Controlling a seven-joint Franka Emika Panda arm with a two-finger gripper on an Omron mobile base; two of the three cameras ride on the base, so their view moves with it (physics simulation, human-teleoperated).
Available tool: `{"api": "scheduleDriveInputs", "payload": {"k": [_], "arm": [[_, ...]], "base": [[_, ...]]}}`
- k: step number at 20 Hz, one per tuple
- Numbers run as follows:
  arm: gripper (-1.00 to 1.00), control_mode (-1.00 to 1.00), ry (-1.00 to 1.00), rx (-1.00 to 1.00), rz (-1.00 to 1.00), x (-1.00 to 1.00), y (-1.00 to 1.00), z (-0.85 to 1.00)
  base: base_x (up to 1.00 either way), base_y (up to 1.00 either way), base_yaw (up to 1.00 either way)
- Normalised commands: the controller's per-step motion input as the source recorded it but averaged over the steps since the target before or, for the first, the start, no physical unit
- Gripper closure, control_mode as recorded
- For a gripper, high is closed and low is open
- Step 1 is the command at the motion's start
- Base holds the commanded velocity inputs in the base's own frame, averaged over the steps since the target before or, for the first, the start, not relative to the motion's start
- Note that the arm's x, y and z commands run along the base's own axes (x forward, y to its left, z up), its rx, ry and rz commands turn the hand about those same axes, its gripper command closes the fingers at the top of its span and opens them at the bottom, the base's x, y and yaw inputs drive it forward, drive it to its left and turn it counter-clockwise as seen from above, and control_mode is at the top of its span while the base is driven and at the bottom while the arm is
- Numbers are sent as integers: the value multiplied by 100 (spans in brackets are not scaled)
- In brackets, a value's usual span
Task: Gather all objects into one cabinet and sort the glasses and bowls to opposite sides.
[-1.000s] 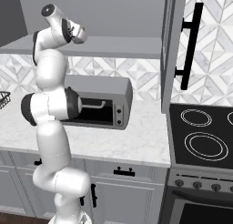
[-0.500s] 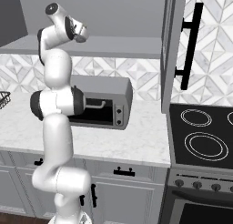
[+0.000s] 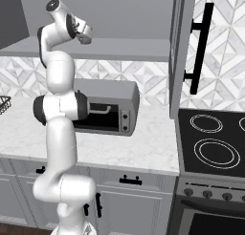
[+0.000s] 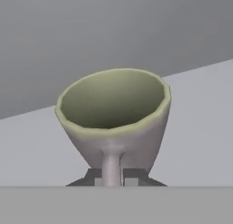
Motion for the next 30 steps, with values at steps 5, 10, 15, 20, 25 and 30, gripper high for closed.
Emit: {"api": "scheduleDriveInputs", "payload": {"k": [5, 10, 15, 20, 25, 30], "arm": [[100, -100, -9, -2, 4, -62, -5, -1], [100, -100, -15, -6, 20, -100, -26, -5], [100, -100, -3, -14, 26, -100, -34, -31], [100, -100, -17, -15, 29, -100, -49, -55], [100, -100, -22, -7, 25, -100, -62, -35], [100, -100, -5, -1, 10, -100, -55, -22]], "base": [[0, 0, 0], [0, 0, 0], [0, 0, 0], [0, 0, 0], [0, 0, 0], [0, 0, 0]]}}
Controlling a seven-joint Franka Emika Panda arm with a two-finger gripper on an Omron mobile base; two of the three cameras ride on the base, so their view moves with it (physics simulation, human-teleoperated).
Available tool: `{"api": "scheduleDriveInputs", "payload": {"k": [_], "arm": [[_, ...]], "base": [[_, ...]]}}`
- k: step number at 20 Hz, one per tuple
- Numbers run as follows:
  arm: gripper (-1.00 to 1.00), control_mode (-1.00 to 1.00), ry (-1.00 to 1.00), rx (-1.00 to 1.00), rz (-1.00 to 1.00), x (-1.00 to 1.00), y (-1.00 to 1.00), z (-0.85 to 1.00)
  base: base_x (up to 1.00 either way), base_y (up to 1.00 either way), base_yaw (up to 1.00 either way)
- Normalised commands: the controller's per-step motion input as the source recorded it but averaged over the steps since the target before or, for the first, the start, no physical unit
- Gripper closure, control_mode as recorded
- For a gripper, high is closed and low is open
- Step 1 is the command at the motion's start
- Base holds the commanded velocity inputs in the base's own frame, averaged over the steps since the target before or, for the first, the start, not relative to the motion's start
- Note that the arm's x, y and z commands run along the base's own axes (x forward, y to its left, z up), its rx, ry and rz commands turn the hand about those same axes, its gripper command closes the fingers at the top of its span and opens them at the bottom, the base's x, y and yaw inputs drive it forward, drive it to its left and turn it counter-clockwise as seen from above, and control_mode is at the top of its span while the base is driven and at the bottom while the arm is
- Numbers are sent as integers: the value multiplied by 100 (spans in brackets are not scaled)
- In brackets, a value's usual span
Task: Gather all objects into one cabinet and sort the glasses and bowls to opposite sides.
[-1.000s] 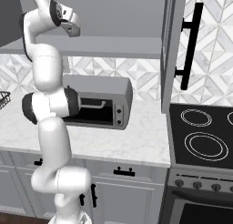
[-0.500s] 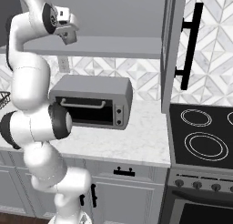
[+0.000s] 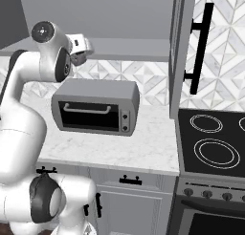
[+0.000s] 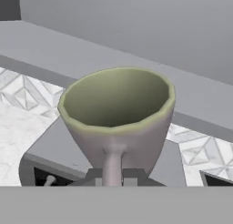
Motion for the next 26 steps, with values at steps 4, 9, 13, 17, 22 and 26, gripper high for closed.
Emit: {"api": "scheduleDriveInputs", "payload": {"k": [4, 9, 13, 17, 22, 26], "arm": [[100, -100, 0, 0, 0, -100, -34, -27], [100, -100, 4, -5, -5, -100, -10, -25], [100, -100, 6, -2, -5, -100, -14, 0], [100, 100, 0, 0, 0, 0, 0, 0], [100, 100, 0, 0, 0, 0, 0, 0], [100, 100, 0, 0, 0, 0, 0, 0]], "base": [[0, 0, 0], [0, 0, 0], [0, 0, 0], [-100, -24, -5], [-100, -70, -22], [-77, -88, -41]]}}
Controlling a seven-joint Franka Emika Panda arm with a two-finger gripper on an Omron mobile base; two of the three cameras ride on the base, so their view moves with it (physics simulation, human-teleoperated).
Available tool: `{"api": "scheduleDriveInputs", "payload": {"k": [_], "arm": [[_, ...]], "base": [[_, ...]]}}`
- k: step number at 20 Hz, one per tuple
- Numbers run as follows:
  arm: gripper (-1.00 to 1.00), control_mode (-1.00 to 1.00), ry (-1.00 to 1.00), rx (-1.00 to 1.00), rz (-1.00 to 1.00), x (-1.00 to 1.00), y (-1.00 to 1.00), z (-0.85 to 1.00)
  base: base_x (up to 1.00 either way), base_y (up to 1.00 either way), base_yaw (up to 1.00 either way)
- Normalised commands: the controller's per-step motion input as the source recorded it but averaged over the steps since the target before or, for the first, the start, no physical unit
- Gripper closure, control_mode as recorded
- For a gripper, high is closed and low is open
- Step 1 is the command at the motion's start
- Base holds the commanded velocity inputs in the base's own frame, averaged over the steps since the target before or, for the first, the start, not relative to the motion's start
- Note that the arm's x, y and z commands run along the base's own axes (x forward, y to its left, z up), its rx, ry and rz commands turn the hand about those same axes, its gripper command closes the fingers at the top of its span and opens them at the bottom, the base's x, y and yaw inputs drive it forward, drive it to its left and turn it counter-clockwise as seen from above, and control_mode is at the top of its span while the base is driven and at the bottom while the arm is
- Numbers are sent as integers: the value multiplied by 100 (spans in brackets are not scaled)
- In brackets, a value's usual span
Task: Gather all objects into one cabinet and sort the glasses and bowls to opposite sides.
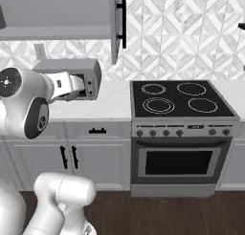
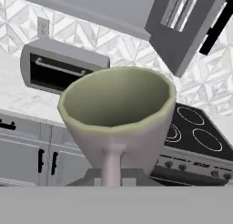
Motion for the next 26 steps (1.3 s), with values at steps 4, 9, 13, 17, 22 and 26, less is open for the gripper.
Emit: {"api": "scheduleDriveInputs", "payload": {"k": [4, 9, 13, 17, 22, 26], "arm": [[100, 100, 0, 0, 0, 0, 0, 0], [100, 100, 0, 0, 0, 0, 0, 0], [100, 100, 0, 0, 0, 0, 0, 0], [100, 100, 0, 0, 0, 0, 0, 0], [100, 100, 0, 0, 0, 0, 0, 0], [100, 100, 0, 0, 0, 0, 0, 0]], "base": [[-10, -100, -52], [5, -100, -58], [31, -100, -55], [45, -100, -54], [56, -100, -53], [65, -100, -52]]}}
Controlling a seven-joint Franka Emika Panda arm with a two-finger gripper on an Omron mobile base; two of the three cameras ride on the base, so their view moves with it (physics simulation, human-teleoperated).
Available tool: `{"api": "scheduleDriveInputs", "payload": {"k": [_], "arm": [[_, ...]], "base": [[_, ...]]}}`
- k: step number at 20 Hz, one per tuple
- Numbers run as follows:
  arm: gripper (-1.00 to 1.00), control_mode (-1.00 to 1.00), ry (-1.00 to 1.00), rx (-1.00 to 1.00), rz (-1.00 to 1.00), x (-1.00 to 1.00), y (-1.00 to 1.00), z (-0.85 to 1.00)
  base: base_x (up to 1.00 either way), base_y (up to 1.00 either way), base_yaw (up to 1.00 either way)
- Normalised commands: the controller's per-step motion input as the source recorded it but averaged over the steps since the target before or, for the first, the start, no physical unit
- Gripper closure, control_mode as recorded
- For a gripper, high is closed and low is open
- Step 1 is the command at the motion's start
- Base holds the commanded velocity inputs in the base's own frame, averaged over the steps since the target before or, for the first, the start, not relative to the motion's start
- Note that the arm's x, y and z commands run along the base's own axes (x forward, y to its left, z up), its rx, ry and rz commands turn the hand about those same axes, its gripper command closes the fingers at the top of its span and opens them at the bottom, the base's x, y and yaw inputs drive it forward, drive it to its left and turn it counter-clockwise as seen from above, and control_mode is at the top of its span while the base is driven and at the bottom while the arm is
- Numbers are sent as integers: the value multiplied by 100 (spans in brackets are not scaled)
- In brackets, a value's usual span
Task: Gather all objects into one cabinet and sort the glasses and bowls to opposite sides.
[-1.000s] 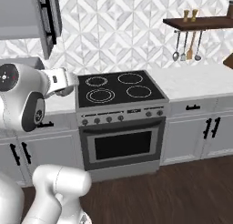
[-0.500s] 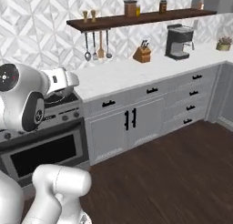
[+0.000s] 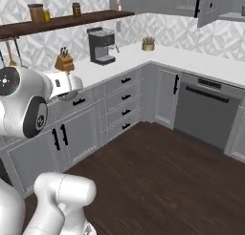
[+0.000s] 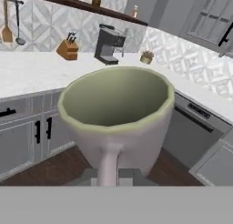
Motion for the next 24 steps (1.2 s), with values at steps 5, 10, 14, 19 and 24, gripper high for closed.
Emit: {"api": "scheduleDriveInputs", "payload": {"k": [5, 10, 14, 19, 24], "arm": [[100, 100, 0, 0, 0, 0, 0, 0], [100, 100, 0, 0, 0, 0, 0, 0], [100, 100, 0, 0, 0, 0, 0, 0], [100, 100, 0, 0, 0, 0, 0, 0], [100, 100, 0, 0, 0, 0, 0, 0]], "base": [[76, -99, -50], [94, -89, -48], [100, -27, -32], [100, -5, -19], [100, 7, -25]]}}
